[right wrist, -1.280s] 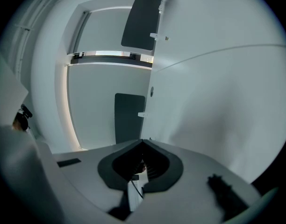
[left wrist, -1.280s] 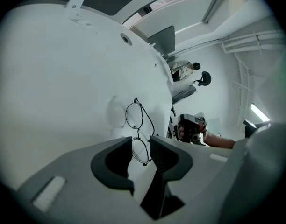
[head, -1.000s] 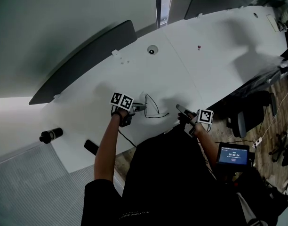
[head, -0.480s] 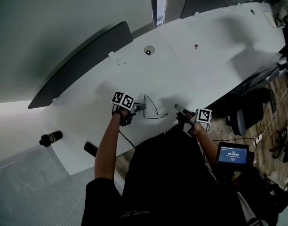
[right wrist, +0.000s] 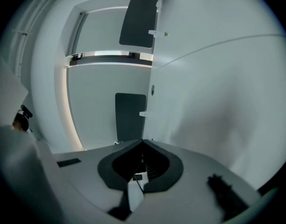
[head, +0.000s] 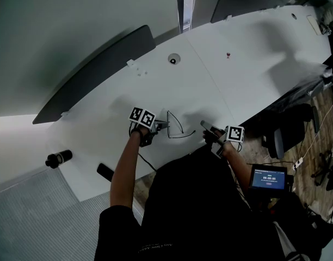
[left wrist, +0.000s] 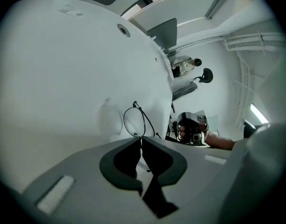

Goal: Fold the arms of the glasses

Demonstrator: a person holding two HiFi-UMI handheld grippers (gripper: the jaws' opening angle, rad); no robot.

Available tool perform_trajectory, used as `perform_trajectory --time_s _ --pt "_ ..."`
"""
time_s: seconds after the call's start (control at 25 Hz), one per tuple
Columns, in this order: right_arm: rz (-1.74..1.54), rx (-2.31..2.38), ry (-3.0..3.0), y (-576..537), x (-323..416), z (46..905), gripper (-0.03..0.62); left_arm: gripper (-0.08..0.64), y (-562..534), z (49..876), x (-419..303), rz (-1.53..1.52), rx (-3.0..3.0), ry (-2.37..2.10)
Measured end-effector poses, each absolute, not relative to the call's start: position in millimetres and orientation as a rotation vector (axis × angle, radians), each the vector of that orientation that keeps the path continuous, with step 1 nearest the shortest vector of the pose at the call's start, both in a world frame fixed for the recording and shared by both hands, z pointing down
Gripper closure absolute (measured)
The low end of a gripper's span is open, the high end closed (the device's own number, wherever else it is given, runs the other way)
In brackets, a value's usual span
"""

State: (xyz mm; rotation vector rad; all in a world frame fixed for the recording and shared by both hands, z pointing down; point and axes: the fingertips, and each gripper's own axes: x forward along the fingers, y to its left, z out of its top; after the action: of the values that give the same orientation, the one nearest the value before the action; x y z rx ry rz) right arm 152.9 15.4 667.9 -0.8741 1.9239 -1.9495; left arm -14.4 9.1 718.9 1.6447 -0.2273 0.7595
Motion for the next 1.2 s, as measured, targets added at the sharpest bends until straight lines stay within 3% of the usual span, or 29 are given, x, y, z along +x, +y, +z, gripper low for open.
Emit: perform_trajectory --time_s 0.52,0.84,1.04,1.2 --pt "-1.955 -0.857 1.919 16 151 668 0.583 0.531 20 706 -16 0.699 1.594 -0.162" --pt "-1.942 -0.867 1.886 17 155 667 0.583 0.456 31 724 -20 0.766 1.523 -0.159" --pt "-1.946 -0.877 1.875 19 157 670 0.583 0.534 31 730 -19 0.790 1.507 -0.178" --pt "-1.944 -0.877 1.885 20 157 671 0.583 0.540 35 727 -18 0.785 1.502 -0.158"
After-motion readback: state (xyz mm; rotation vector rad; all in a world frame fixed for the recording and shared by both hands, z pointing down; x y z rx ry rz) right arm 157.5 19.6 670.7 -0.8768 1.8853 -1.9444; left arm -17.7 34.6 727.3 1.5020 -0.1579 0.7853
